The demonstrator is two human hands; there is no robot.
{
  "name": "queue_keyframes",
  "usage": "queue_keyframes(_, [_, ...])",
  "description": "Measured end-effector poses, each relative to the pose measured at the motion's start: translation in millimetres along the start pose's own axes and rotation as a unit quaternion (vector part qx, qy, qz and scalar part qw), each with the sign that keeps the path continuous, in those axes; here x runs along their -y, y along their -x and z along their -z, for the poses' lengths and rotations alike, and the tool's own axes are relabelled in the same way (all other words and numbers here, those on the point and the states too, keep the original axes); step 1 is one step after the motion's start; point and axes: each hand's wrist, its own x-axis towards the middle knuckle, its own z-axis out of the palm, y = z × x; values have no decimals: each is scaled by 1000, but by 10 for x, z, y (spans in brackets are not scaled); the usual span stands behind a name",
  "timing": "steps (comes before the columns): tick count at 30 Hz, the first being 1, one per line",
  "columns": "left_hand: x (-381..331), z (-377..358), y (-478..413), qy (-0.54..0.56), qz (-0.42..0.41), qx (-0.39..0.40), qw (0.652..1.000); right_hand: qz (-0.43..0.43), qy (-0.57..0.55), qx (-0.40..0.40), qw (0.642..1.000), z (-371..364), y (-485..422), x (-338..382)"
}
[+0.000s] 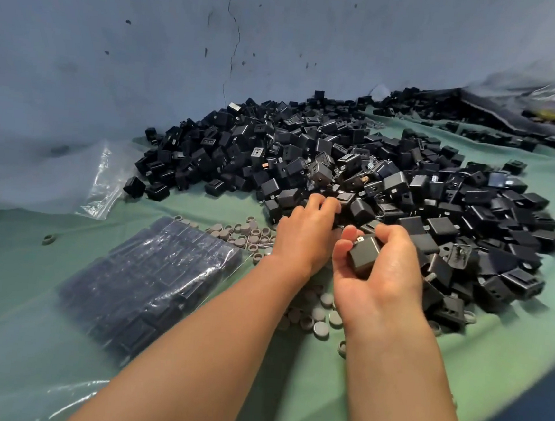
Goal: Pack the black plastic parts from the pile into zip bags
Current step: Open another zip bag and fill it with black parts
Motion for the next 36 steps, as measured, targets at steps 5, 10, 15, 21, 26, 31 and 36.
queue_keyframes(5, [140,289,57,376,176,-65,907,-77,-54,-28,995,-36,-28,-31])
queue_keyframes(10, [391,810,375,791,285,36,541,-121,-73,-21,990,-59,55,-117])
queue_keyframes(15, [444,1123,871,835,276,68,471,-177,-79,-4,981,-117,154,-348])
queue_keyframes(21, [400,1352,1462,842,223,98,481,-226,-39,69,971,-202,467,-776])
queue_keyframes(26, [424,1478,1859,806,250,1,537,-258,-24,97,961,-261,726,-1094])
queue_keyframes(31, [492,1563,2123,821,260,-98,498,-278,-52,146,948,-264,985,-1274])
queue_keyframes(36, [525,1601,2415,859,284,-151,397,-258,-119,118,952,-169,1047,-1280])
